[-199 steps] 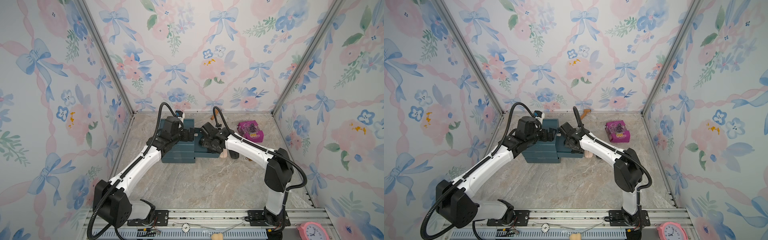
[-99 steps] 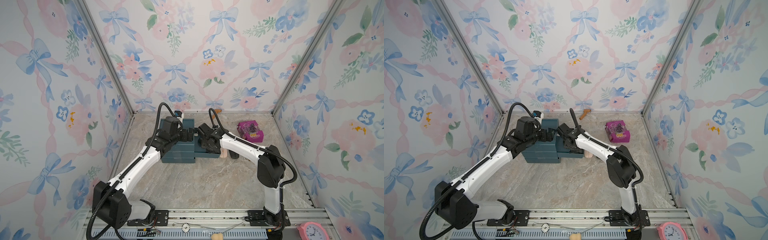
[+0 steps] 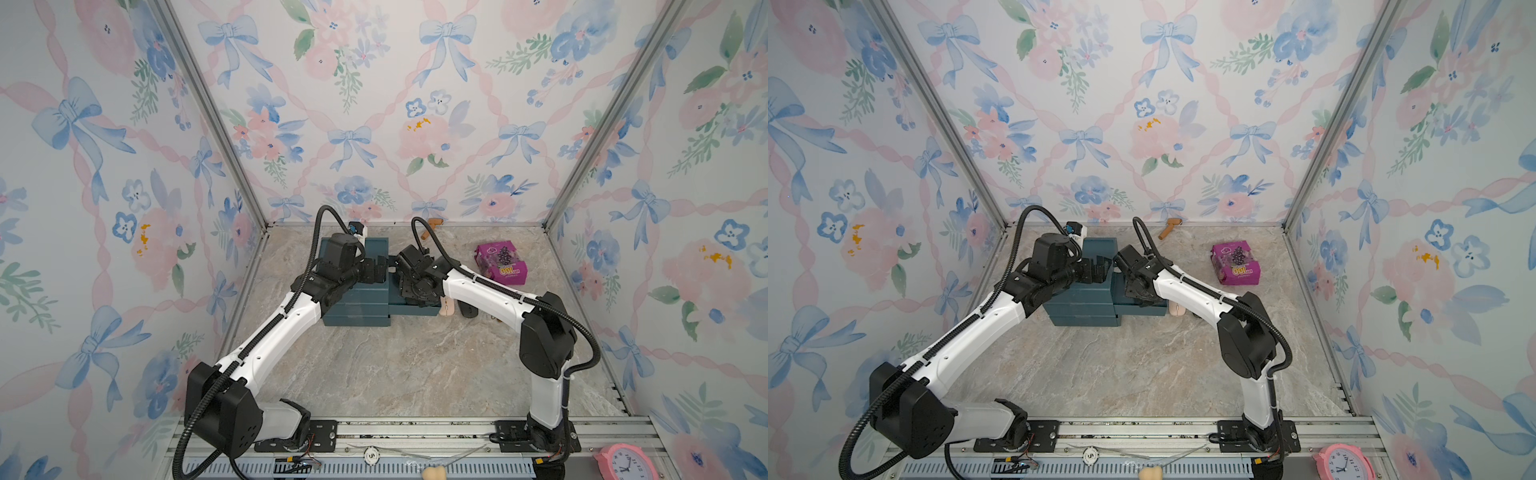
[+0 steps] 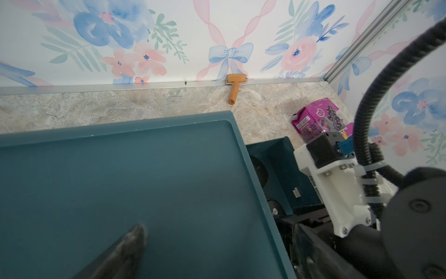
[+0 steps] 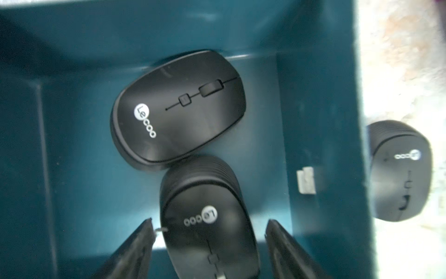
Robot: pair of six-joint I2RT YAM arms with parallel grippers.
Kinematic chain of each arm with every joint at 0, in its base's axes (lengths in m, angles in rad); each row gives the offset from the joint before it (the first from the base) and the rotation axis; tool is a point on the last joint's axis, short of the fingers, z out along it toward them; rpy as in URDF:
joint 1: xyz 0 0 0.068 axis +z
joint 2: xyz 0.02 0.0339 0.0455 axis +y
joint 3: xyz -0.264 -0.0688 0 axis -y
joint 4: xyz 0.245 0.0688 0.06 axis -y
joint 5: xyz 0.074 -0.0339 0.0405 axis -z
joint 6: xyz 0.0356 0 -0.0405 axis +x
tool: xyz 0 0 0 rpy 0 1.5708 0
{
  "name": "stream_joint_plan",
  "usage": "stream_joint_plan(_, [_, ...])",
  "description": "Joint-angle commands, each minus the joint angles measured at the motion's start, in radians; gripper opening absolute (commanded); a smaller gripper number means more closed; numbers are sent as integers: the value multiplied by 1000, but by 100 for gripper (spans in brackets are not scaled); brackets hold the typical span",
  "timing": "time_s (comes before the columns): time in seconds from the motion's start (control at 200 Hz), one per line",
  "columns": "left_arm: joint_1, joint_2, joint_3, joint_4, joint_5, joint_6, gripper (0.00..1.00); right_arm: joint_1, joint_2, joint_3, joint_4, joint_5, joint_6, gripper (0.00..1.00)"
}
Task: Take the mice out of the drawer
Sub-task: Adjust the mouse in the drawer, then pick up the mouse from the drawer.
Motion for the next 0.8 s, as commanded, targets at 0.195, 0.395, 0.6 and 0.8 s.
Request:
stream_joint_plan(0.195, [7, -16, -15, -14, -25, -23, 98, -51, -42, -76, 106, -176, -316, 76])
stream_joint_plan(0.395, [7, -28, -23, -14, -45, -37, 98, -61, 28, -21, 83, -192, -376, 75])
stream_joint_plan(0.6, [6, -17, -13, -14, -49, -45, 98, -50, 94, 22, 44, -182, -415, 69])
stream_joint_plan(0.8, [5, -8, -6, -14, -59, -48, 98, -50, 90, 38, 49, -155, -403, 49])
